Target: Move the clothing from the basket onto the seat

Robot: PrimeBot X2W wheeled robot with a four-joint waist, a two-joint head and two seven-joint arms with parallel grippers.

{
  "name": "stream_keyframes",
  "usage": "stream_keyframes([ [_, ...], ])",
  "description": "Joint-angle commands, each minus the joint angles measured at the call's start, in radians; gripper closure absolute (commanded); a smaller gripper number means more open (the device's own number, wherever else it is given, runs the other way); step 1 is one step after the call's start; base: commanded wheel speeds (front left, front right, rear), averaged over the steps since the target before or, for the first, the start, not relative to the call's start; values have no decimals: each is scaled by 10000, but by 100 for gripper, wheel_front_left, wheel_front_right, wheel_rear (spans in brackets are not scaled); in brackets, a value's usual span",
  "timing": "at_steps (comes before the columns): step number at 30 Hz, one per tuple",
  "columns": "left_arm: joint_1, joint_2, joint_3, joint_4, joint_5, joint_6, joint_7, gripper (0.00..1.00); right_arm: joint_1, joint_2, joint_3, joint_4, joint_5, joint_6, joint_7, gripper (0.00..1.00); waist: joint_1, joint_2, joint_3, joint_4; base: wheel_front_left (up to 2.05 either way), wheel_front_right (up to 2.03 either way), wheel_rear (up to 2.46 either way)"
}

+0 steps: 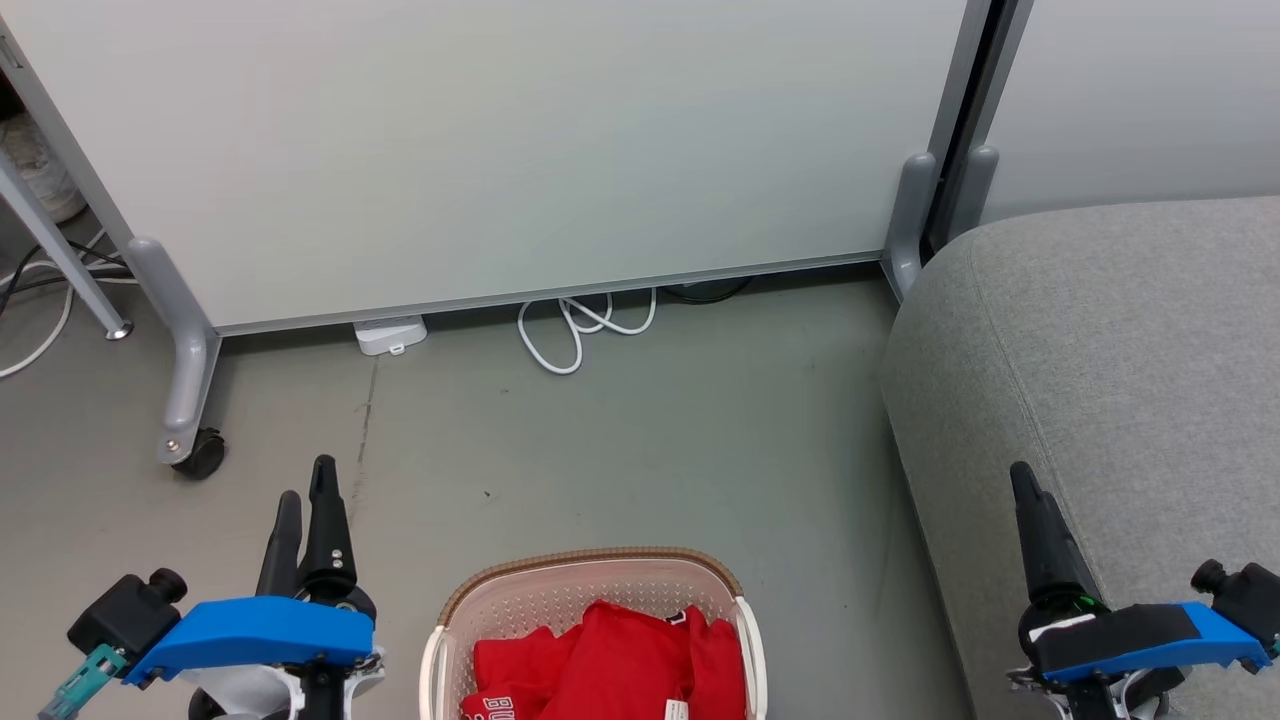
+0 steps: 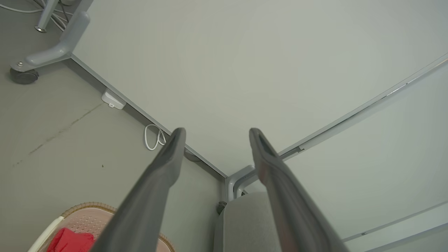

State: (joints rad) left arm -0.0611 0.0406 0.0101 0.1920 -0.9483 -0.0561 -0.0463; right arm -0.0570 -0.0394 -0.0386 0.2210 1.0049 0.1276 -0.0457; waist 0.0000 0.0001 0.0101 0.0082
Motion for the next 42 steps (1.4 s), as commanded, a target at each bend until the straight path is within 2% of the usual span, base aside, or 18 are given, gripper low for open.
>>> stream_keyframes([
  [1, -276, 87, -99, -176, 538, 69, -120, 0, -250, -75, 45, -188, -543, 24, -127, 0, 0, -1, 1, 6, 0, 0, 0],
  [17, -378, 422, -873, 240, 3230, 594, -667, 0, -255, -94, 154, -313, -3508, 29, -677, 0, 0, -1, -12, 40, 0, 0, 0],
  [23, -438, 567, -1210, 278, 3950, 741, -840, 0, -260, -99, 175, -357, -4285, 30, -848, 0, 0, -1, -5, 59, 0, 0, 0],
  [42, -478, 848, -1957, 378, 5572, 580, -1308, 0, -203, -115, 293, -430, -6273, 33, -1314, 0, 0, -1, -12, 132, 0, 0, 0],
])
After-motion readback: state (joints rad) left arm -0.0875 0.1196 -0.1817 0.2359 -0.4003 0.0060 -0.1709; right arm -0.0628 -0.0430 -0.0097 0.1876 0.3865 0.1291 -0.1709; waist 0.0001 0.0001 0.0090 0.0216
